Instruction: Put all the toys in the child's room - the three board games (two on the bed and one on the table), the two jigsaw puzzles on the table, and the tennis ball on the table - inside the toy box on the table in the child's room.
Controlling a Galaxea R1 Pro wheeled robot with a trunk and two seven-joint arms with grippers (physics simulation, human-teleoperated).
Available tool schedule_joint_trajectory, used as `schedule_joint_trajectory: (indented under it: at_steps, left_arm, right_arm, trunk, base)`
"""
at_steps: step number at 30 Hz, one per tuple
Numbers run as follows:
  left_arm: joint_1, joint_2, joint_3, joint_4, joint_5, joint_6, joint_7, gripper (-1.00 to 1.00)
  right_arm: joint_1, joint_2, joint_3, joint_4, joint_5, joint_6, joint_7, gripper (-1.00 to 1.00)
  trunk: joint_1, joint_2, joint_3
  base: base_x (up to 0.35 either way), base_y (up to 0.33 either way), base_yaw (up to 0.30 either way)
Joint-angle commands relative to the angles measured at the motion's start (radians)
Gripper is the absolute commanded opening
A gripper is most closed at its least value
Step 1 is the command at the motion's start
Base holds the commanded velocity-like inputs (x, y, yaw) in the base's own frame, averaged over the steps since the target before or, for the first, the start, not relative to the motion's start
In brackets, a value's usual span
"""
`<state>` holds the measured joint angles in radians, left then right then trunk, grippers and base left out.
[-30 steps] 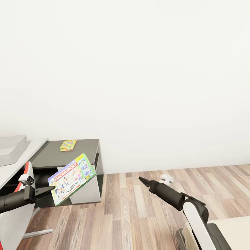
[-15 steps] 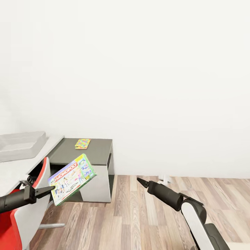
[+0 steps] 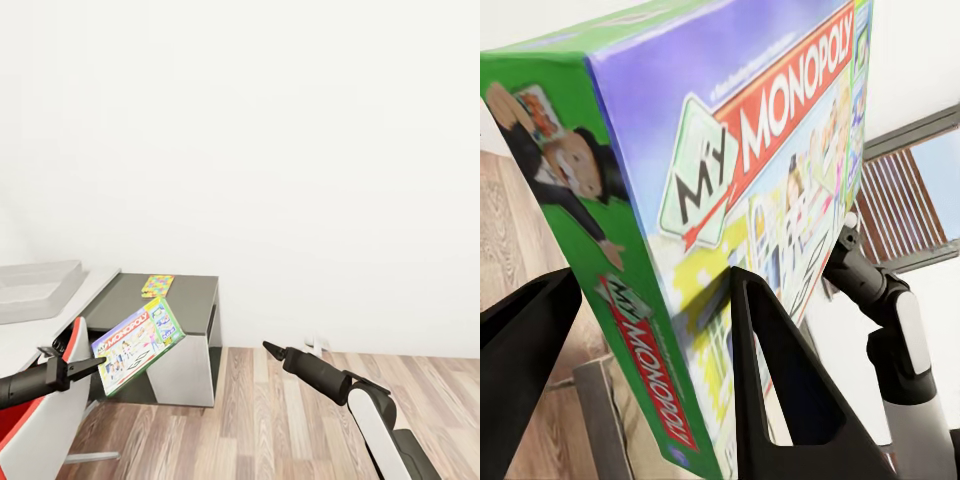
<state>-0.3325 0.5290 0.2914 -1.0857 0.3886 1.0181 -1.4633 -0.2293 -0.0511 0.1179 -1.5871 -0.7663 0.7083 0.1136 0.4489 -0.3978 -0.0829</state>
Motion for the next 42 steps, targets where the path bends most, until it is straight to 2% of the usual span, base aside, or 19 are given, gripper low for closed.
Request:
schedule_joint_trajectory:
  at_steps: [1, 10, 39, 42]
  left_arm:
    - [-0.001, 0.0, 0.0, 0.0, 0.004, 0.011, -0.003, -1.0]
    - [-0.001, 0.0, 0.0, 0.0, 0.004, 0.012, -0.003, -1.0]
    - [0.0, 0.001, 0.0, 0.0, 0.003, 0.012, -0.004, -1.0]
    - [0.0, 0.001, 0.014, 0.0, 0.004, 0.014, -0.01, -1.0]
  right_arm:
    - [-0.001, -0.001, 0.0, -0.001, 0.002, 0.003, 0.003, 1.0]
    - [-0.001, -0.001, 0.0, -0.001, 0.002, 0.003, 0.003, 1.0]
    - [-0.001, -0.001, 0.0, -0.001, 0.003, 0.003, 0.003, 1.0]
    - [-0.001, 0.0, 0.0, -0.001, 0.003, 0.003, 0.003, 1.0]
  trunk:
    - [0.001, -0.002, -0.002]
    - [0.001, -0.002, -0.002]
    - [0.001, -0.002, -0.002]
    - [0.001, -0.002, -0.002]
  base:
    - [0.274, 0.0, 0.0]
    - [0.151, 0.025, 0.0]
    - [-0.012, 0.046, 0.0]
    - [0.0, 0.007, 0.0]
